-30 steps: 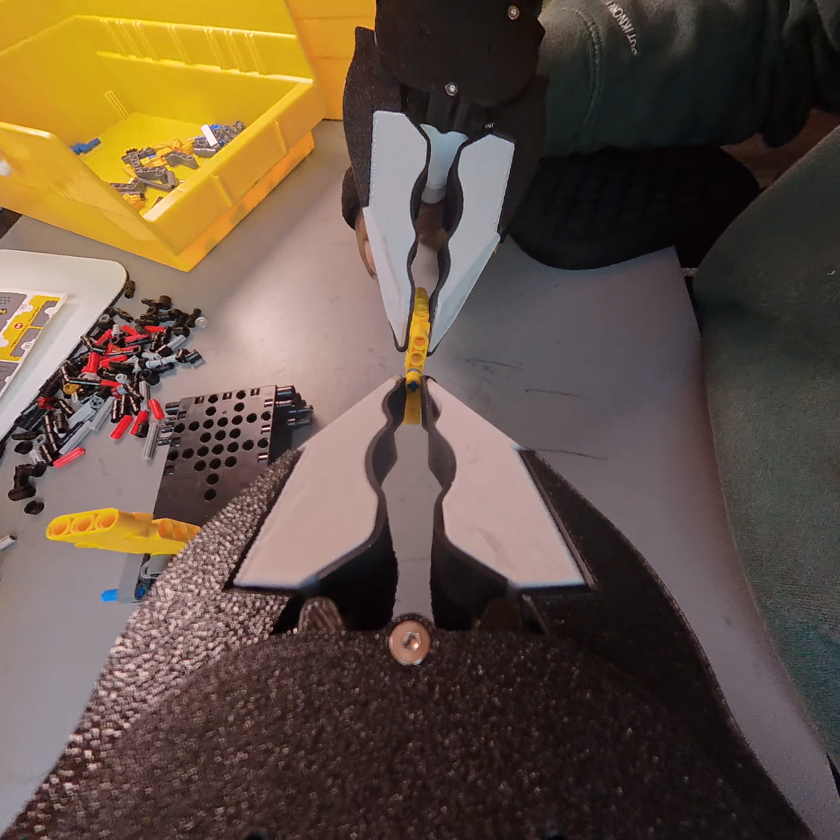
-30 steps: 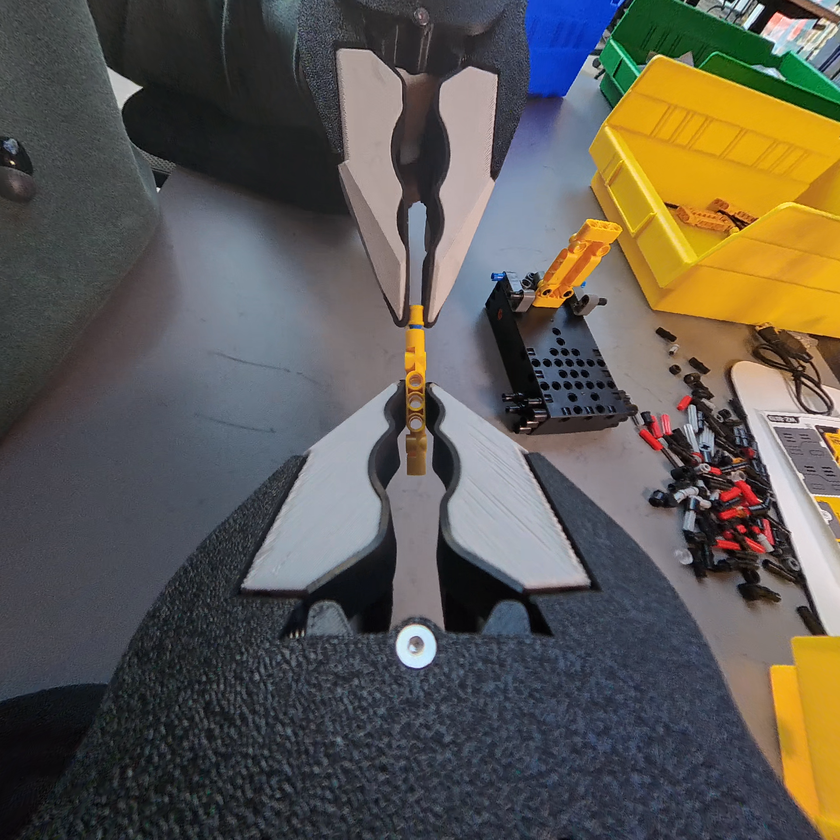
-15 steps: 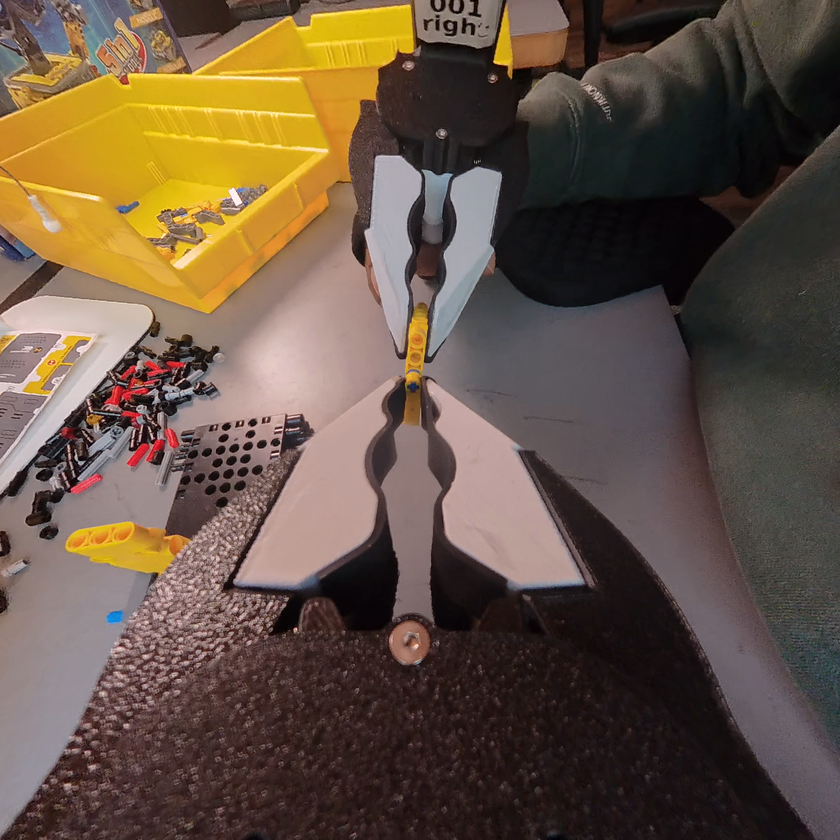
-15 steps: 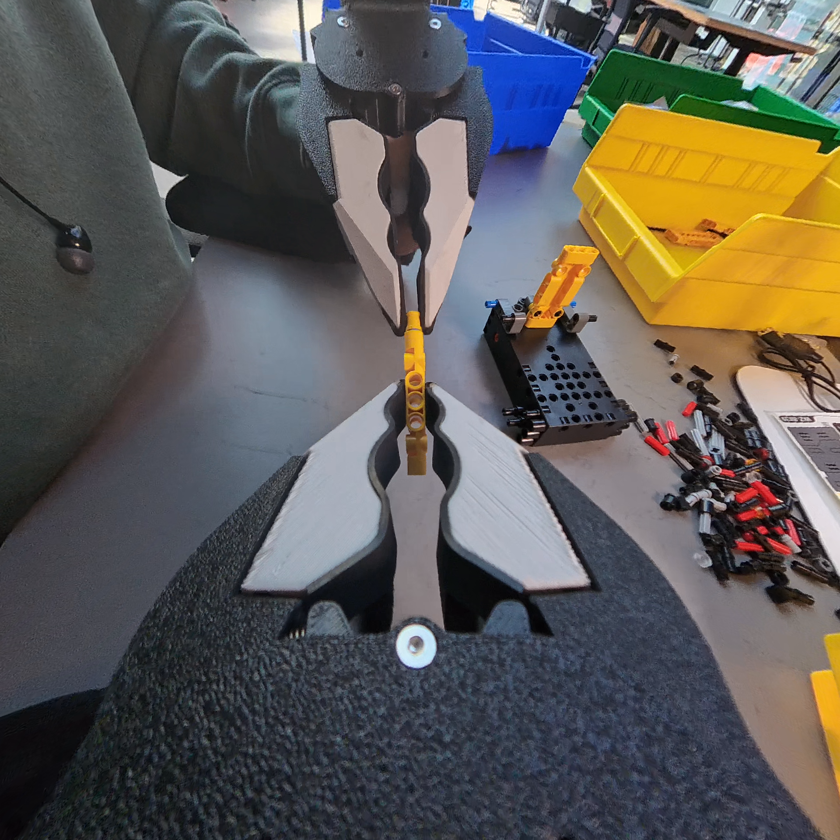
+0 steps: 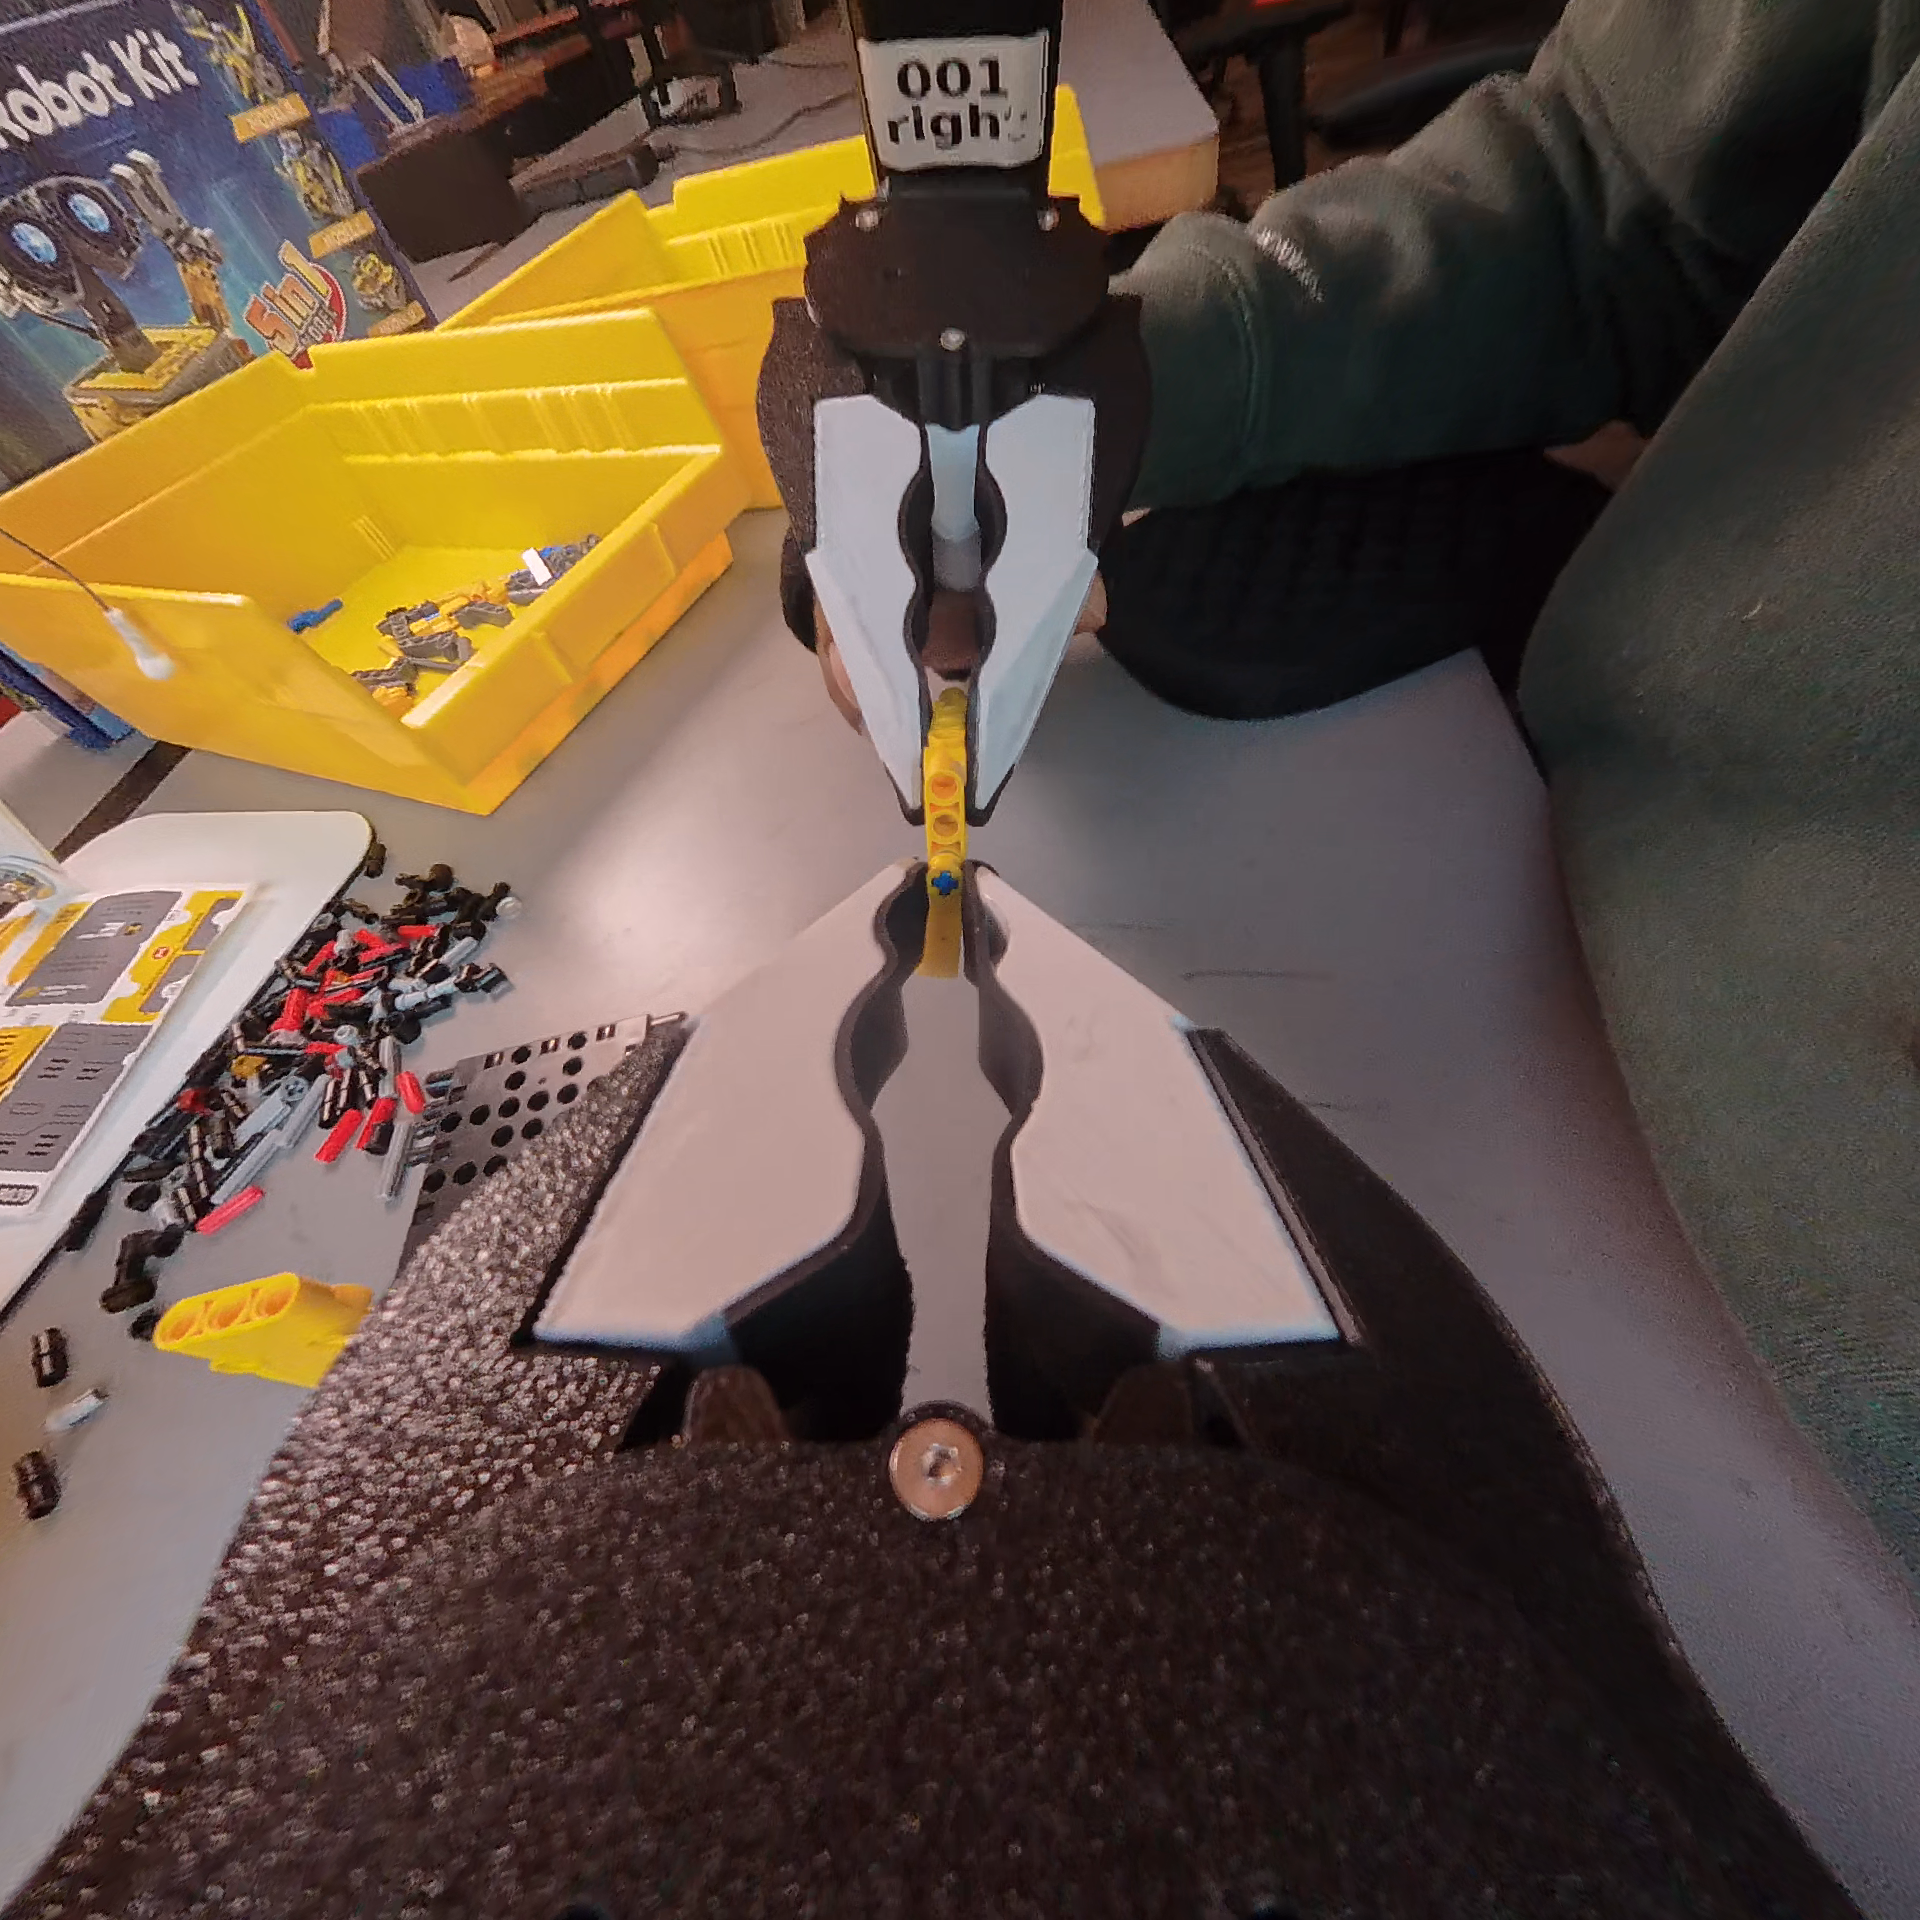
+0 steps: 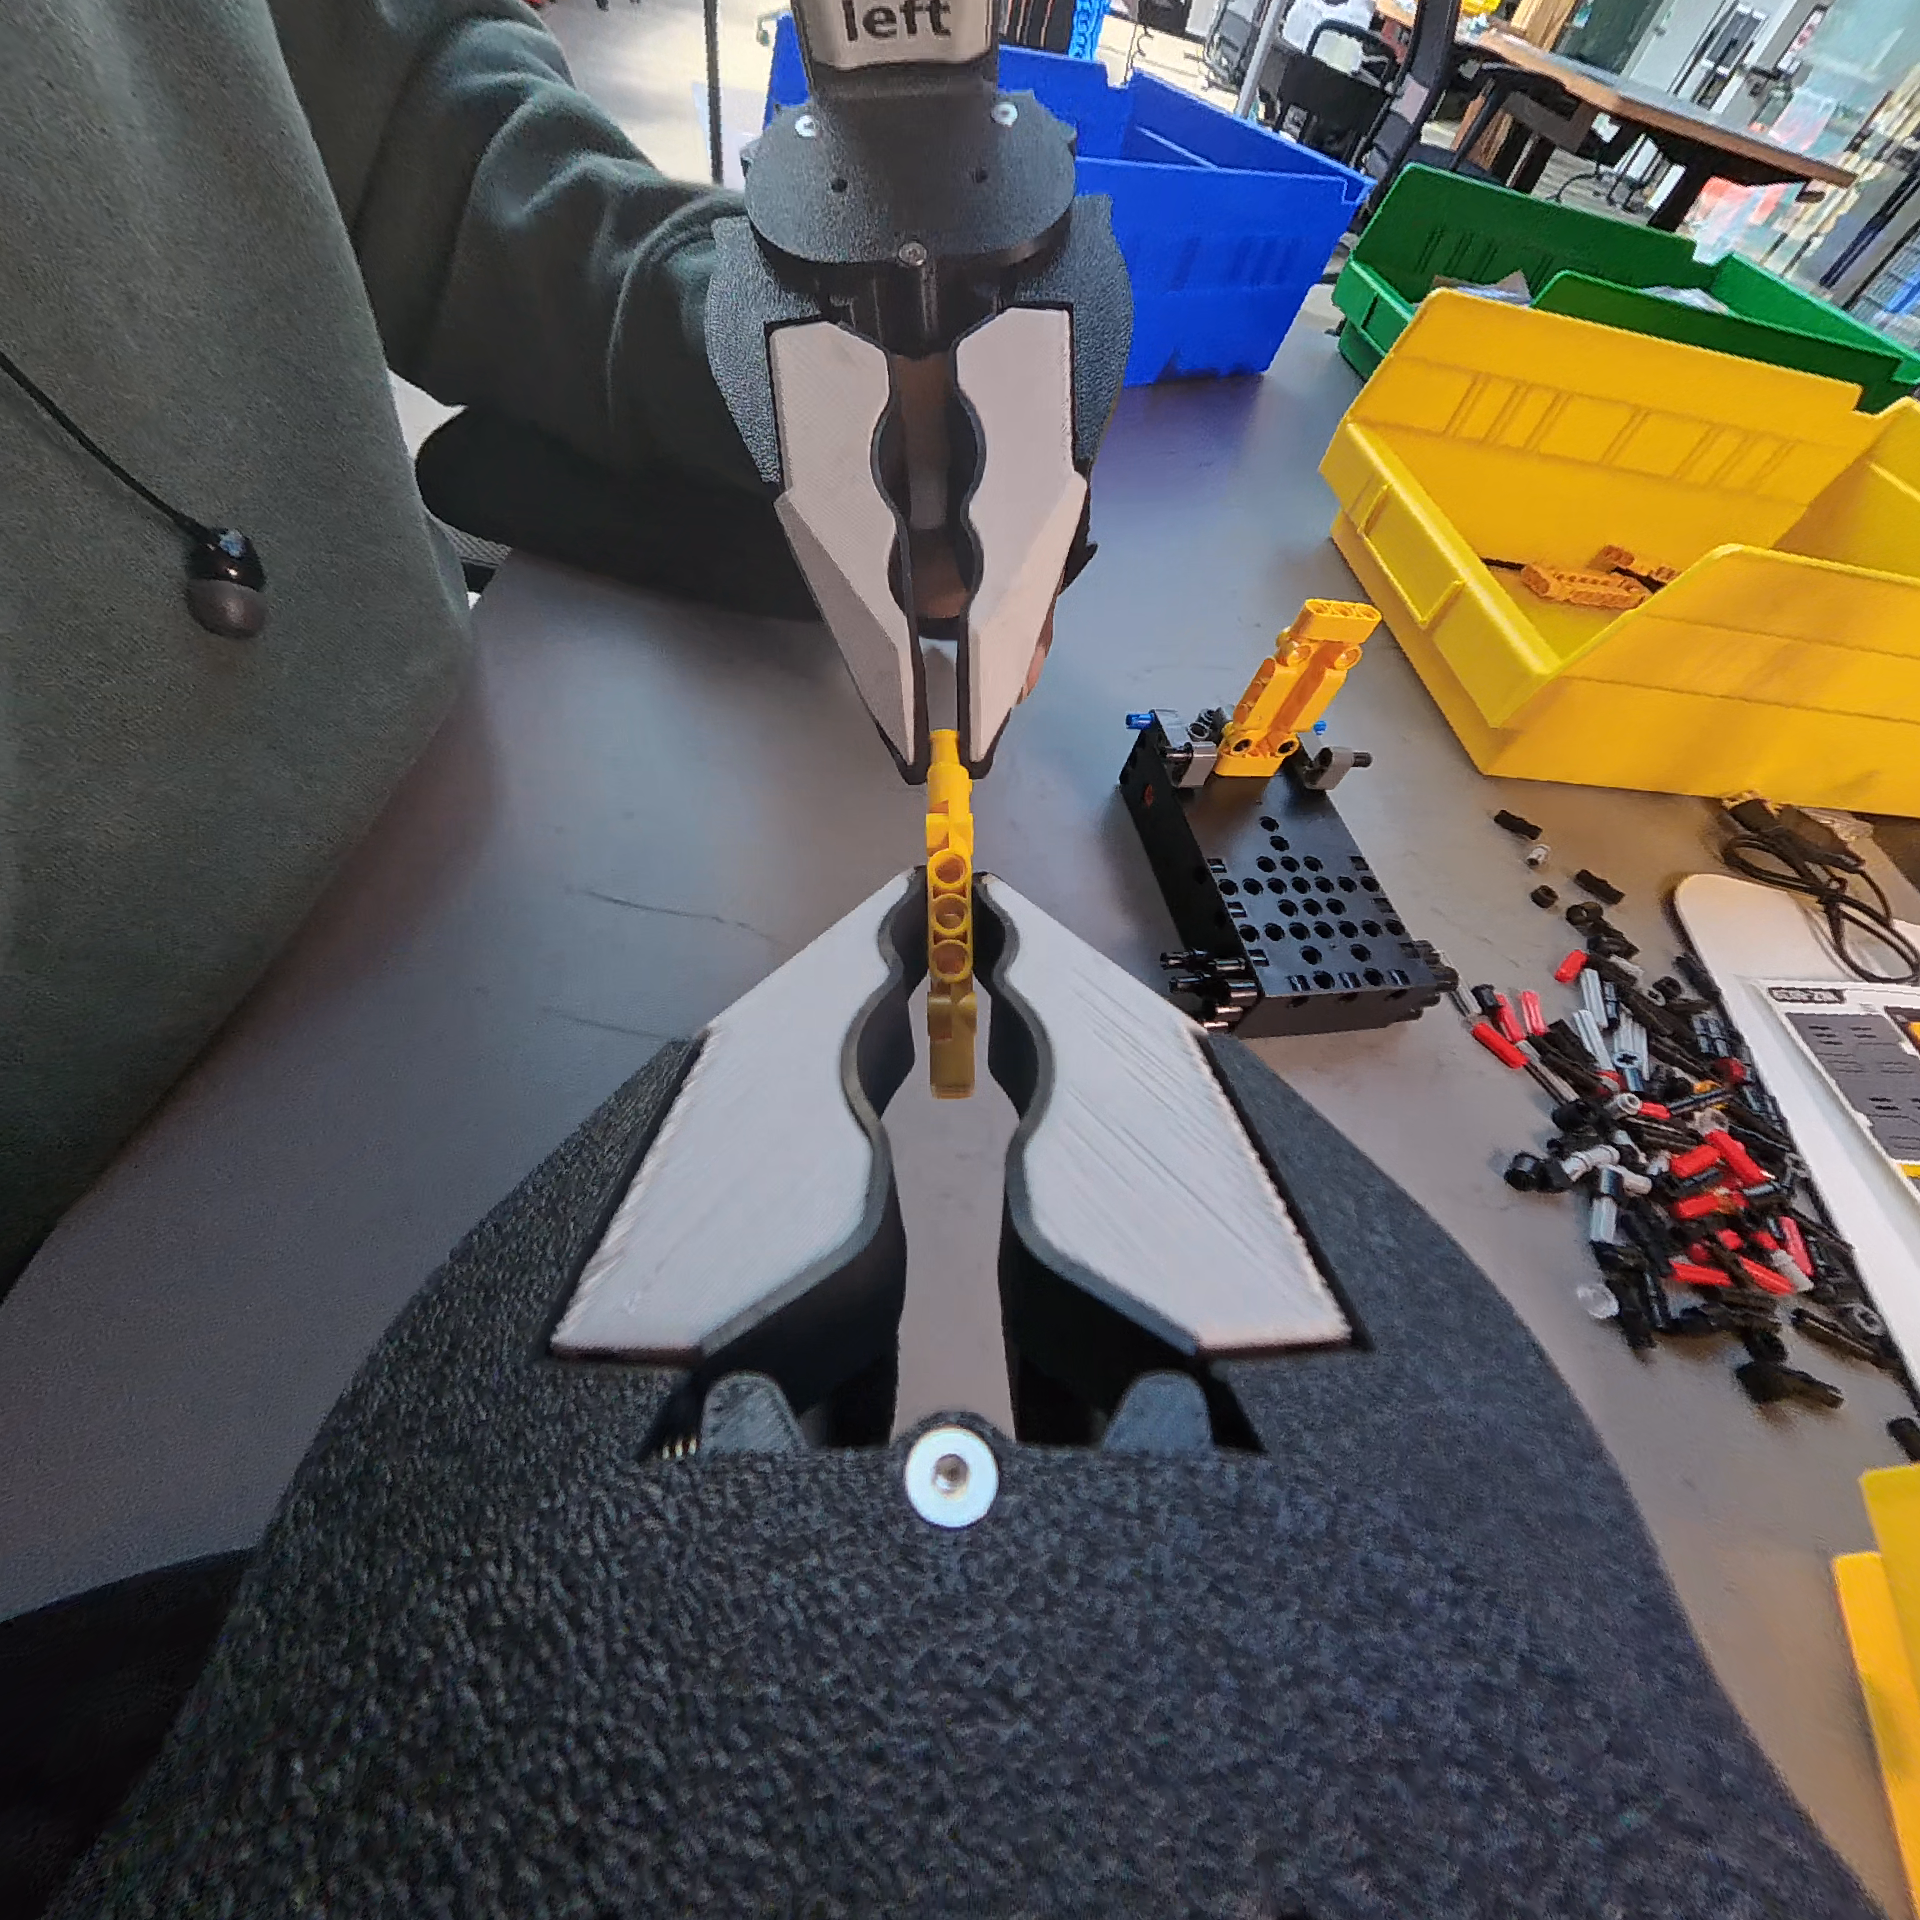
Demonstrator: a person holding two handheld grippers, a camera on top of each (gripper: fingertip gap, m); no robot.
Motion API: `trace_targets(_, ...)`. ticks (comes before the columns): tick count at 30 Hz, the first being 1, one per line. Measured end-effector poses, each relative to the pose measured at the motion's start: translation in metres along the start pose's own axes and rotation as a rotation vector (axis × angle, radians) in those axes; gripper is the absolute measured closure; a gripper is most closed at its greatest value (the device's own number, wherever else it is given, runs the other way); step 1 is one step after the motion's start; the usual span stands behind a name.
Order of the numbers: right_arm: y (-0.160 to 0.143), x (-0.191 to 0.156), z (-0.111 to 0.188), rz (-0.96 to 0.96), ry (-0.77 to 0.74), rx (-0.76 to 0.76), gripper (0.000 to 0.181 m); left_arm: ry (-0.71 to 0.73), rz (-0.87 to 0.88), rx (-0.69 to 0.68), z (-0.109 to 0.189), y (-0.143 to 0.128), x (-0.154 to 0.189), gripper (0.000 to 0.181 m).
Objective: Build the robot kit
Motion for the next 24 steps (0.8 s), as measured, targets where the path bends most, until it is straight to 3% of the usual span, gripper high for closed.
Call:
trace_targets(7, 0.024, 0.005, 0.011, -0.098, 0.005, 0.186, 0.175, -0.062, 0.214, 0.225, 0.01, 0.026, -0.008, 0.176)
trace_targets(12, 0.02, 0.006, 0.005, -0.056, -0.039, 0.126, 0.175, -0.061, 0.225, 0.216, 0.008, 0.025, -0.009, 0.175)
trace_targets(14, 0.016, 0.0, -0.001, -0.039, -0.014, 0.101, 0.175, -0.039, 0.155, 0.187, 0.004, 0.027, -0.005, 0.176)
trace_targets(16, 0.031, 0.01, 0.009, -0.054, -0.069, 0.186, 0.175, 0.035, 0.083, 0.178, 0.009, 0.033, -0.013, 0.176)
trace_targets(18, 0.04, 0.011, 0.016, -0.043, -0.069, 0.211, 0.175, 0.002, 0.108, 0.151, 0.008, 0.027, -0.01, 0.176)
trace_targets(24, 0.042, 0.015, 0.018, -0.121, -0.057, 0.269, 0.175, -0.077, 0.27, 0.316, 0.019, 0.041, -0.015, 0.176)
Point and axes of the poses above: each gripper's, where its closed fingertips meet, z back along the fingers, y out of its top, x = y × z across the jaws, the point moved 2 cm from there along z, back along the fingers
